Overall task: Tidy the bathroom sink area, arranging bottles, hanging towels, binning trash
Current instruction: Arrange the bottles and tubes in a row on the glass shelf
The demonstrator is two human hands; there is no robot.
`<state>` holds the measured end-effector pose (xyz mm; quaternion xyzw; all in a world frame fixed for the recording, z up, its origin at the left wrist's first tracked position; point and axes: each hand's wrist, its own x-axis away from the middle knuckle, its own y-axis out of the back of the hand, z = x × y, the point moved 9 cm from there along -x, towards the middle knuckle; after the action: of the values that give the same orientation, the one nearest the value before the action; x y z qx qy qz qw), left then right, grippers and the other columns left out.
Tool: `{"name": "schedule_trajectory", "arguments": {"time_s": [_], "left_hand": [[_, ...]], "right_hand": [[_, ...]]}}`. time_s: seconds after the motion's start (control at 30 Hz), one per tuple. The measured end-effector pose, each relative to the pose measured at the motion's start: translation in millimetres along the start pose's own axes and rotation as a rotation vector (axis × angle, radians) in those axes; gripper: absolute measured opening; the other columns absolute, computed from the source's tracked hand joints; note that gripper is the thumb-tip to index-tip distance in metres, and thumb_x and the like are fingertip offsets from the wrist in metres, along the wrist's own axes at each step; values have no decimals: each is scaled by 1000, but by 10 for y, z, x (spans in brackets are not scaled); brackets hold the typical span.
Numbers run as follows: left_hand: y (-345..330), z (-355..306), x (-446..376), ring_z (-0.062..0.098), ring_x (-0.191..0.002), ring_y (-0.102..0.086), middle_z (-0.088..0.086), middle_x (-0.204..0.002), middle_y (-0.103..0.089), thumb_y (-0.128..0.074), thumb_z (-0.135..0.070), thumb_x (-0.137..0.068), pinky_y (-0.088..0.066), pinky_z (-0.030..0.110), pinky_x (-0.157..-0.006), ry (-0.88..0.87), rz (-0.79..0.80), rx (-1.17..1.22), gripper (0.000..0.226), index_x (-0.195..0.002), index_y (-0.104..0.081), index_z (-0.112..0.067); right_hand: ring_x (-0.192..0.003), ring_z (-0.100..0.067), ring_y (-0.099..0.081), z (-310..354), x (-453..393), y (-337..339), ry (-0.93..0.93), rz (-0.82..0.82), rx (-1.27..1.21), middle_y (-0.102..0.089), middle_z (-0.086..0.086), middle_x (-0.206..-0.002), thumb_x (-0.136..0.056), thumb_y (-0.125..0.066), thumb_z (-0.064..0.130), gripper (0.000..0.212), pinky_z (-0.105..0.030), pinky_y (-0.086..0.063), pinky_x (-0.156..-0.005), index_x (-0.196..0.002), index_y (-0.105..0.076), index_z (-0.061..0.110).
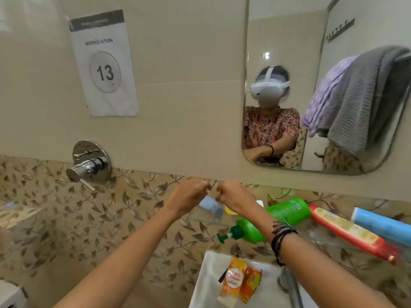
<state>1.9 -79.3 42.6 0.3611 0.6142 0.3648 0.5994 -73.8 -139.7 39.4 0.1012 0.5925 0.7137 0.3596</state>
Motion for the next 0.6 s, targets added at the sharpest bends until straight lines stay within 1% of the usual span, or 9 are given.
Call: {"name": "schedule_trajectory", "arguments": {"time_s": [0.07,0.13,0.17,0.23,0.37,0.43,0.47,0.53,0.6], "left_hand": [[-219,229,-45,24,-103,-61,7,-111,-68,-56,-22,-89,-46,35,-81,34,34,121,30,-117,-59,-11],[-506,347,-72,21,-106,-58,5,-116,-66,-59,-32,-88,-44,34,-85,20,161,201,40,-124,-55,-17],[-656,408,-106,19,-107,-57,3,-118,-64,-60,-36,-87,-44,34,-86,12,233,240,42,-125,-54,-20],[-802,527,-168,16,-107,-57,1,-119,-64,-62,-40,-84,-44,31,-86,28,263,356,42,-122,-56,-22],[-965,706,-169,15,-107,-58,2,-117,-63,-67,-33,-82,-45,21,-84,140,156,600,41,-119,-59,-16],[-1006,803,-110,11,-108,-56,0,-117,-61,-69,-25,-81,-45,9,-80,319,36,803,43,-121,-57,-16],[-1033,855,-64,11,-107,-57,1,-116,-61,-69,-20,-81,-46,7,-78,430,-37,971,41,-120,-57,-16],[-1106,902,3,12,-101,-63,5,-115,-64,-68,-14,-82,-51,13,-74,596,-158,1319,37,-118,-57,-15],[-1130,811,-14,13,-92,-69,5,-108,-70,-64,-15,-85,-56,18,-68,625,-174,1577,34,-118,-58,-12]], "right_hand": [[-91,-38,-62,-21,-143,-219,-21,91,42,-66,-24,-96,-79,-61,19,23,-30,-37,-62,-89,-63,-2],[-97,-35,-63,-48,-228,-422,-52,201,76,-66,-21,-103,-80,-65,27,34,-31,-42,-66,-102,-65,2],[-97,-34,-63,-68,-273,-512,-70,233,82,-67,-19,-106,-80,-66,30,38,-31,-45,-69,-108,-65,4],[-96,-32,-64,-109,-342,-625,-90,231,95,-67,-17,-107,-80,-66,35,42,-33,-48,-72,-110,-64,6],[-91,-34,-64,-212,-364,-674,-150,151,42,-68,-21,-101,-78,-67,35,41,-31,-42,-64,-103,-65,2],[-88,-35,-63,-263,-357,-631,-191,118,-13,-69,-22,-97,-75,-68,34,40,-33,-41,-62,-99,-67,2],[-88,-35,-63,-291,-350,-591,-213,104,-43,-69,-22,-95,-74,-69,35,41,-34,-43,-62,-99,-68,3],[-89,-32,-63,-365,-329,-466,-253,42,-120,-71,-19,-95,-72,-72,38,44,-35,-46,-66,-103,-69,7],[-89,-27,-63,-419,-265,-274,-267,-84,-252,-72,-11,-94,-70,-75,37,50,-32,-42,-66,-112,-63,13]]}}
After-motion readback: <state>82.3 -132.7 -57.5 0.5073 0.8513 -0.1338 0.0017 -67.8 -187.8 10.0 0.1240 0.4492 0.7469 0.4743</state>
